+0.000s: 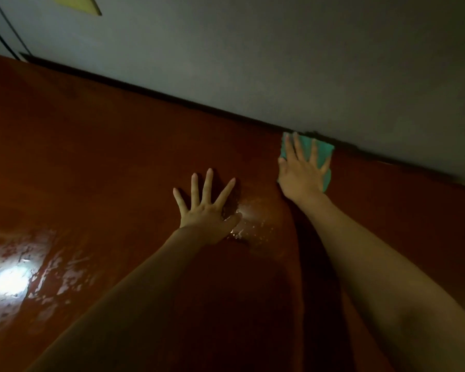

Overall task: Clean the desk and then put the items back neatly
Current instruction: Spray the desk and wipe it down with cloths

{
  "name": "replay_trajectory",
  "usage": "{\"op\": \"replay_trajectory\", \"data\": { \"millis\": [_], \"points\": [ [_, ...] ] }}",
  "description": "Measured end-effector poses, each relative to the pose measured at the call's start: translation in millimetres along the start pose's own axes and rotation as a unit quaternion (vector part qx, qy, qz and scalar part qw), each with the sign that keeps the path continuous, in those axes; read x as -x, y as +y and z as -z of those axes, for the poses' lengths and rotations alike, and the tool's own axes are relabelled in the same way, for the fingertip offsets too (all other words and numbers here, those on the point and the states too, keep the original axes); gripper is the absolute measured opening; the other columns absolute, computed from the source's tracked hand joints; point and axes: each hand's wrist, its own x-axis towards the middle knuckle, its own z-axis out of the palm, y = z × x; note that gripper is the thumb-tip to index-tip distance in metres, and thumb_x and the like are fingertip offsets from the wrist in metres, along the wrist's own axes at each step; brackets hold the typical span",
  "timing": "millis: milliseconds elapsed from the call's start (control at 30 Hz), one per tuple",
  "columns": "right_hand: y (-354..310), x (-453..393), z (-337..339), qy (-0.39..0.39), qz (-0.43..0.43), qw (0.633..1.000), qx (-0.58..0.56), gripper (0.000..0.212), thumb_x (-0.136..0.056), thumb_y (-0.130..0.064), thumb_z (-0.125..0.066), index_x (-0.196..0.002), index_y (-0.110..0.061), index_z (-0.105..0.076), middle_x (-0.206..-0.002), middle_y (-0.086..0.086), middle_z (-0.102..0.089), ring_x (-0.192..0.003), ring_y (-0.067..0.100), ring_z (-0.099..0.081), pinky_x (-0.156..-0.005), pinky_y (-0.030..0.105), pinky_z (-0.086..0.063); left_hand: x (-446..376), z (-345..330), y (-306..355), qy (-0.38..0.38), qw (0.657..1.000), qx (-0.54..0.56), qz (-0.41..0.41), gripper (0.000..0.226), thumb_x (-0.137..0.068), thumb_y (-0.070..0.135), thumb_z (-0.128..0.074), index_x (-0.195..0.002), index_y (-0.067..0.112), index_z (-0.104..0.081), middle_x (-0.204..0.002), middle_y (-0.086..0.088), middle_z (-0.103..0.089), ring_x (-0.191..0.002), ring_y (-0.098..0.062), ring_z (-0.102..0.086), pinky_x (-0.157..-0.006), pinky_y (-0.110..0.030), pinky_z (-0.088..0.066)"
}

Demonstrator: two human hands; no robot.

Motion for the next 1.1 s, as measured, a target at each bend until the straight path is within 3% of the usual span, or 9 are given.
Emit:
{"op": "replay_trajectory", "data": {
  "millis": [200, 267, 367, 467, 633, 867, 967, 1033, 1100],
  "points": [
    [-38, 59, -27, -0.017, 0.206, 0.977, 0.057, 0.056, -0.101, -0.042, -0.019, -0.150, -0.032, 0.008, -0.157, -0.012, 0.011, -0.145, 0.024, 0.015, -0.113, 0.059, 0.005, 2, 5, 0, -0.020, 1.000, 0.003, 0.001, 0.075, -0.089, 0.069, -0.028, -0.141, 0.048, 0.021, -0.147, -0.001, 0.042, -0.134, -0.030, 0.039, -0.102, -0.063, 0.021],
    [-17, 84, -33, -0.007, 0.244, 0.967, 0.074, 0.057, -0.098, -0.044, -0.025, -0.150, -0.028, -0.008, -0.156, -0.009, -0.008, -0.145, 0.025, -0.004, -0.111, 0.061, -0.010, 3, 6, 1, -0.024, 1.000, 0.004, -0.001, 0.075, -0.088, 0.069, -0.027, -0.140, 0.049, 0.022, -0.147, -0.002, 0.042, -0.134, -0.030, 0.039, -0.103, -0.063, 0.020],
    [27, 90, -28, -0.023, 0.233, 0.968, 0.093, 0.059, -0.093, -0.047, -0.021, -0.149, -0.027, -0.018, -0.153, -0.009, -0.021, -0.142, 0.025, -0.021, -0.108, 0.058, -0.018, 2, 7, -1, -0.030, 0.999, 0.007, -0.007, 0.078, -0.087, 0.070, -0.029, -0.139, 0.049, 0.025, -0.146, -0.003, 0.044, -0.133, -0.031, 0.040, -0.101, -0.065, 0.021],
    [59, 61, -17, -0.017, 0.124, 0.988, 0.085, 0.062, -0.088, -0.052, 0.003, -0.147, -0.034, 0.010, -0.156, -0.015, 0.009, -0.145, 0.017, 0.010, -0.114, 0.052, 0.001, 1, 7, -1, -0.038, 0.999, -0.003, -0.007, 0.078, -0.088, 0.070, -0.028, -0.139, 0.047, 0.027, -0.142, -0.003, 0.047, -0.130, -0.031, 0.042, -0.101, -0.066, 0.020],
    [26, -5, 2, 0.014, -0.042, 0.999, -0.014, 0.053, -0.102, -0.039, -0.014, -0.151, -0.031, 0.005, -0.159, -0.011, 0.008, -0.146, 0.025, 0.011, -0.114, 0.058, 0.008, -1, 6, -1, -0.043, 0.999, -0.009, -0.002, 0.076, -0.088, 0.070, -0.025, -0.137, 0.048, 0.029, -0.135, 0.000, 0.052, -0.127, -0.030, 0.045, -0.098, -0.066, 0.023],
    [-20, 45, -23, -0.002, 0.146, 0.987, 0.070, 0.056, -0.101, -0.041, -0.016, -0.148, -0.032, 0.013, -0.158, -0.011, 0.012, -0.146, 0.026, 0.014, -0.114, 0.059, 0.005, 0, 8, -1, -0.045, 0.999, -0.004, -0.006, 0.076, -0.090, 0.068, -0.029, -0.138, 0.049, 0.027, -0.143, -0.001, 0.047, -0.131, -0.031, 0.042, -0.099, -0.066, 0.022],
    [19, 95, -30, -0.017, 0.287, 0.951, 0.111, 0.057, -0.097, -0.043, -0.024, -0.150, -0.029, -0.011, -0.155, -0.008, -0.017, -0.144, 0.028, -0.016, -0.113, 0.059, -0.011, 0, 7, -2, -0.038, 0.999, 0.005, -0.011, 0.078, -0.089, 0.068, -0.031, -0.139, 0.048, 0.026, -0.142, -0.001, 0.047, -0.132, -0.032, 0.041, -0.099, -0.066, 0.021],
    [56, 100, -25, -0.036, 0.273, 0.953, 0.130, 0.057, -0.094, -0.041, -0.027, -0.149, -0.028, -0.018, -0.151, -0.009, -0.024, -0.139, 0.027, -0.027, -0.109, 0.062, -0.024, 0, 6, -2, -0.033, 0.999, 0.000, -0.014, 0.079, -0.088, 0.070, -0.030, -0.139, 0.048, 0.027, -0.138, 0.000, 0.050, -0.132, -0.032, 0.040, -0.099, -0.067, 0.020],
    [77, 88, -16, -0.025, 0.182, 0.977, 0.110, 0.058, -0.094, -0.043, -0.017, -0.149, -0.029, -0.008, -0.154, -0.008, -0.013, -0.143, 0.028, -0.020, -0.109, 0.063, -0.024, -1, 4, -2, -0.031, 0.999, -0.003, -0.012, 0.079, -0.088, 0.070, -0.028, -0.138, 0.047, 0.028, -0.140, -0.002, 0.050, -0.132, -0.033, 0.041, -0.099, -0.068, 0.020]
  ]
}}
